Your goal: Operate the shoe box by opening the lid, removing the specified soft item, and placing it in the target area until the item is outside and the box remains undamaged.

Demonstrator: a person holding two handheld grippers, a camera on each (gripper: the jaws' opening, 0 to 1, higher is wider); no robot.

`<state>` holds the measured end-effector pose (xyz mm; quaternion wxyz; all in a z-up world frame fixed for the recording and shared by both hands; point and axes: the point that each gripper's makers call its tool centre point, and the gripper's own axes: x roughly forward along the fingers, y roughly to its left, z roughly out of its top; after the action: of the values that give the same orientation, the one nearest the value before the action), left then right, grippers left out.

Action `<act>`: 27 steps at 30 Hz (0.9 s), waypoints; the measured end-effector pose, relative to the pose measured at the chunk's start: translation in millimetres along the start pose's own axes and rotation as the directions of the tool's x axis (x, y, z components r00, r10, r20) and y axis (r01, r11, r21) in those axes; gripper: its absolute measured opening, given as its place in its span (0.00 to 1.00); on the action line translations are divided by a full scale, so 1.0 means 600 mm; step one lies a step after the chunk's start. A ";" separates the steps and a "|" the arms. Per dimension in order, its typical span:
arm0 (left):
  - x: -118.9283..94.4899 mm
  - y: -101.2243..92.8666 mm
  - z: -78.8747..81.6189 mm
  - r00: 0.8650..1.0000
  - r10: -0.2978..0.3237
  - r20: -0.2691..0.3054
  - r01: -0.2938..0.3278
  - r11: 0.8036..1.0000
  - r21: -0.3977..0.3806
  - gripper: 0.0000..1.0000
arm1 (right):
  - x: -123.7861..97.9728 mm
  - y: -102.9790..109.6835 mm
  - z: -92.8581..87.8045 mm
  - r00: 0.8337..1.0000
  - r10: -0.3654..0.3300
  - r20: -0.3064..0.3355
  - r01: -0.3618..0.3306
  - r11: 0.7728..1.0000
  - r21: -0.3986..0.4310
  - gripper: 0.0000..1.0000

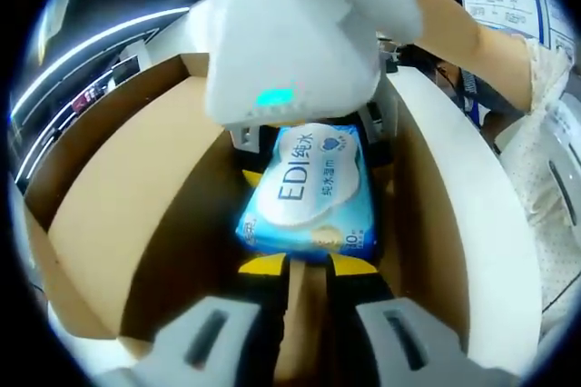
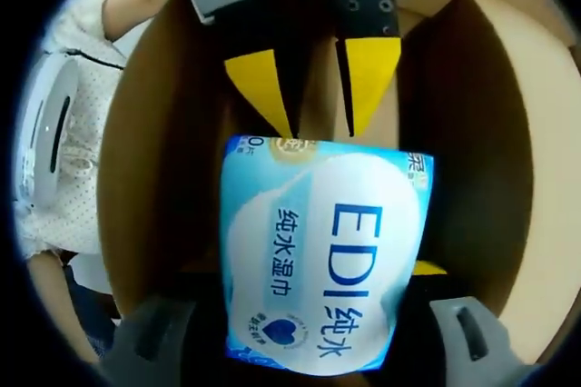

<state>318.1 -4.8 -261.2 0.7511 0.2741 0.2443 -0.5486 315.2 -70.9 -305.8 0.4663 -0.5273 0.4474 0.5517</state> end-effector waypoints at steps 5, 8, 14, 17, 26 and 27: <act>-0.001 0.000 -0.004 1.000 0.000 -0.002 0.000 1.000 -0.004 0.16 | 0.001 -0.001 0.002 1.000 0.011 -0.029 -0.011 1.000 0.000 0.78; -0.001 0.001 -0.006 1.000 0.000 -0.003 0.000 1.000 -0.003 0.16 | 0.002 -0.002 0.002 0.999 0.013 -0.043 -0.014 1.000 -0.003 0.79; -0.002 0.002 -0.008 1.000 0.001 -0.006 -0.001 1.000 -0.003 0.16 | 0.001 -0.003 0.002 0.998 0.012 -0.061 -0.012 1.000 0.002 0.78; -0.002 0.002 -0.008 1.000 0.003 -0.008 -0.003 1.000 -0.001 0.16 | 0.000 -0.003 0.002 0.998 0.012 -0.055 -0.012 1.000 0.005 0.77; 0.000 0.000 -0.007 1.000 0.002 -0.009 -0.002 1.000 0.000 0.16 | -0.003 0.001 0.002 1.000 0.007 -0.026 -0.007 1.000 -0.001 0.74; 0.000 -0.001 -0.008 1.000 0.002 -0.009 -0.002 1.000 0.000 0.16 | -0.003 0.002 0.002 1.000 0.007 -0.023 -0.007 1.000 -0.004 0.74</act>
<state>317.3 -1.8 -264.6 0.7505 0.2766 0.2475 -0.5468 313.6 -70.0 -303.8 0.4582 -0.5328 0.4535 0.5481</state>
